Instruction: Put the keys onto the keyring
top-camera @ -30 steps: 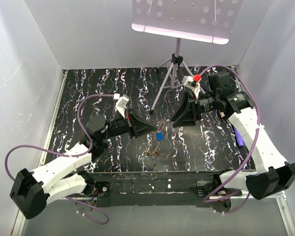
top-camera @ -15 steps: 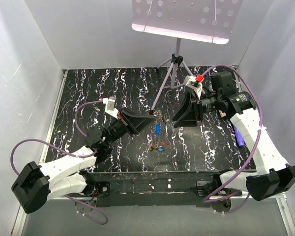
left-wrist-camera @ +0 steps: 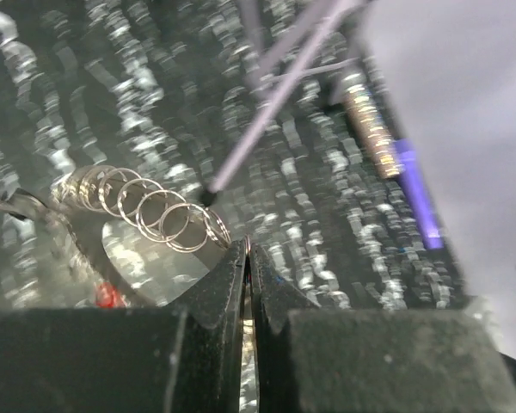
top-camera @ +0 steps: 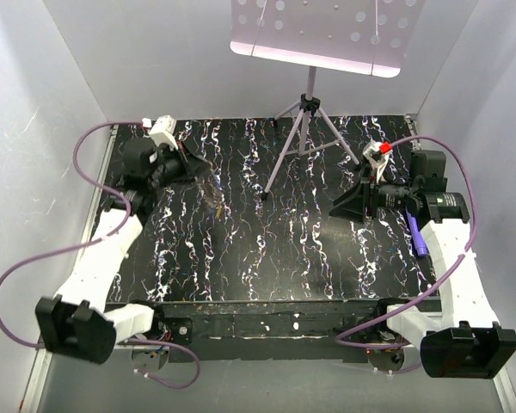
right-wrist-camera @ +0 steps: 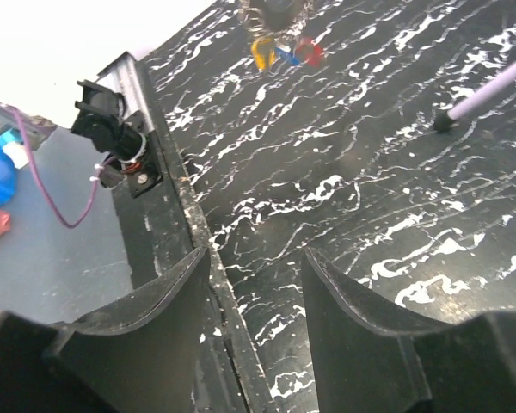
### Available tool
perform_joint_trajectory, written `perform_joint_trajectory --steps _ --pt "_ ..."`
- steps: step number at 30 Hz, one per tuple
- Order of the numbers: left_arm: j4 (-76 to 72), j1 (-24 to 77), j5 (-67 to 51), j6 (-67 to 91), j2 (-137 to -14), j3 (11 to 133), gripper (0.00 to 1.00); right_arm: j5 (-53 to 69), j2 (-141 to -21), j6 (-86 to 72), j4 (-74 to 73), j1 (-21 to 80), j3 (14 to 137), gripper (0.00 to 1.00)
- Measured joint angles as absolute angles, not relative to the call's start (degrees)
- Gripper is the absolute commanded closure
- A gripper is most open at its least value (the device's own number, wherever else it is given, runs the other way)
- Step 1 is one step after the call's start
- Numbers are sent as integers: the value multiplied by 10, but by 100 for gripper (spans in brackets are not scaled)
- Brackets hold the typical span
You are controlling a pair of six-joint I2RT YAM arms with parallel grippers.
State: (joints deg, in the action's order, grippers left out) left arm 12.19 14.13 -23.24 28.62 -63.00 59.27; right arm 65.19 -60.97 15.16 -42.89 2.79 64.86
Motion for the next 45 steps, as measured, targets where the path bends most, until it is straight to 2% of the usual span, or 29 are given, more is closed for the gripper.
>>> perform_joint_trajectory --steps 6,11,13,17,18,19,21,23,24,28,29,30,33,37,39,41,45 --pt "265 98 -161 154 -795 698 100 649 -573 132 -386 -18 594 45" --pt "357 95 -134 82 -977 868 98 652 -553 119 -366 -38 573 45" --pt "371 95 -139 72 -1037 921 82 657 -547 116 -356 -44 565 45" --pt "390 95 -161 79 -1122 988 72 663 -538 109 -351 -54 556 45" --pt "386 95 -161 85 -1126 992 67 664 -536 108 -350 -56 554 45" --pt "380 95 -160 89 -1124 988 55 665 -535 107 -350 -57 554 45" --pt "337 95 -150 95 -1083 947 23 665 -533 108 -350 -60 554 45" --pt "275 95 -128 105 -992 865 6 665 -529 109 -350 -62 553 45" --pt "250 95 -119 108 -933 825 3 665 -527 110 -350 -63 553 45" --pt "147 76 -130 134 -687 712 2 659 -523 122 -354 -70 553 45" --pt "130 67 -144 143 -635 695 2 657 -523 124 -357 -71 553 0" --pt "116 57 -157 152 -586 679 2 654 -523 126 -361 -73 553 42" --pt "113 46 -197 171 -484 652 2 641 -523 133 -375 -81 558 39" --pt "167 48 -226 187 -437 614 2 611 -522 137 -404 -90 587 34" --pt "209 47 -231 194 -424 596 2 582 -520 133 -419 -93 612 25" --pt "248 47 -232 198 -415 584 2 549 -514 122 -430 -95 641 9" --pt "300 47 -233 200 -386 578 2 475 -493 86 -445 -97 688 9"
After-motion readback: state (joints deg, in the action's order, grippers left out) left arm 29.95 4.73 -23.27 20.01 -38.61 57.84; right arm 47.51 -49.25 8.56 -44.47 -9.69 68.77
